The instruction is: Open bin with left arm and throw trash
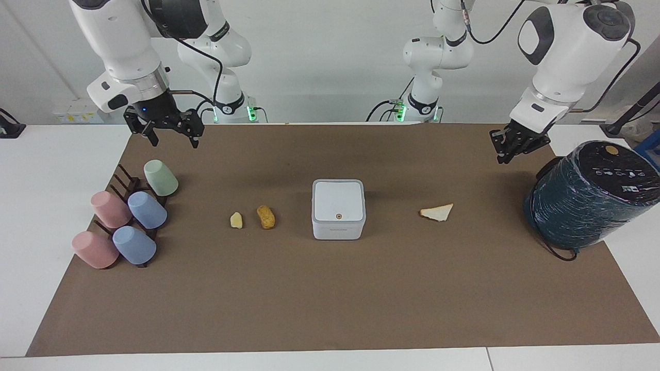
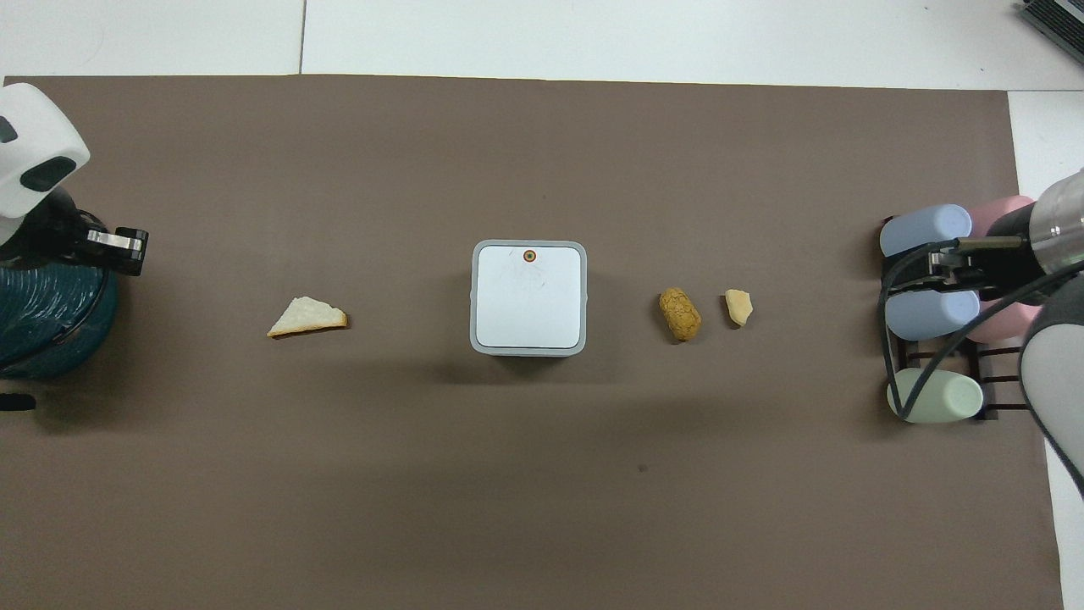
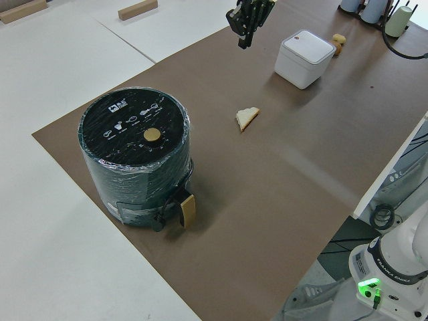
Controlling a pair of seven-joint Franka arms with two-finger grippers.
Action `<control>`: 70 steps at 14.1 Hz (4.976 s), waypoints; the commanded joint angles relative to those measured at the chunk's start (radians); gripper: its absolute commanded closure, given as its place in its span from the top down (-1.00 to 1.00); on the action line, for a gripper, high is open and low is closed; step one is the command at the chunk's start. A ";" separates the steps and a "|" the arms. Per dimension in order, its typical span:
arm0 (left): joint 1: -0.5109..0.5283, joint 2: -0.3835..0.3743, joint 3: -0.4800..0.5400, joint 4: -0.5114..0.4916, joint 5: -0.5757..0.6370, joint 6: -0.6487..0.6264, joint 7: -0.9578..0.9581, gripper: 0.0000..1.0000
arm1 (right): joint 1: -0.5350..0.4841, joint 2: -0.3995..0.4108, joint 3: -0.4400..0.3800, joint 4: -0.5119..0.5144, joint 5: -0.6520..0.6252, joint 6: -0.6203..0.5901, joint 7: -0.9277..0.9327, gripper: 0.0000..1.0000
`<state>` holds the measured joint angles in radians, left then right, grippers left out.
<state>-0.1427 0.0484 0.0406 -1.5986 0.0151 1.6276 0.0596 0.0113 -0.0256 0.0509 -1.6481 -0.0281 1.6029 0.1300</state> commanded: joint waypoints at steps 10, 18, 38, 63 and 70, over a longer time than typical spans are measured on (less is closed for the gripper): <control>-0.273 0.046 -0.001 -0.070 -0.078 0.216 -0.363 -1.00 | -0.010 -0.010 0.004 -0.010 0.011 -0.008 0.000 1.00; -0.437 0.246 0.001 -0.054 -0.169 0.558 -0.656 -1.00 | -0.010 -0.010 0.006 -0.010 0.011 -0.006 0.000 1.00; -0.322 0.315 0.018 0.235 -0.155 0.071 -0.660 -1.00 | -0.010 -0.011 0.004 -0.013 0.011 -0.006 0.006 1.00; -0.026 0.096 0.019 -0.472 -0.090 0.627 0.524 0.89 | 0.087 0.202 0.006 -0.509 0.013 0.822 0.004 1.00; -0.047 0.099 0.018 -0.584 0.020 0.709 0.667 0.74 | 0.087 0.237 0.006 -0.558 0.011 0.919 0.003 -1.00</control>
<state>-0.1795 0.1605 0.0520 -2.1383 0.0136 2.2924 0.6987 0.0992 0.2144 0.0545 -2.1903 -0.0269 2.4991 0.1301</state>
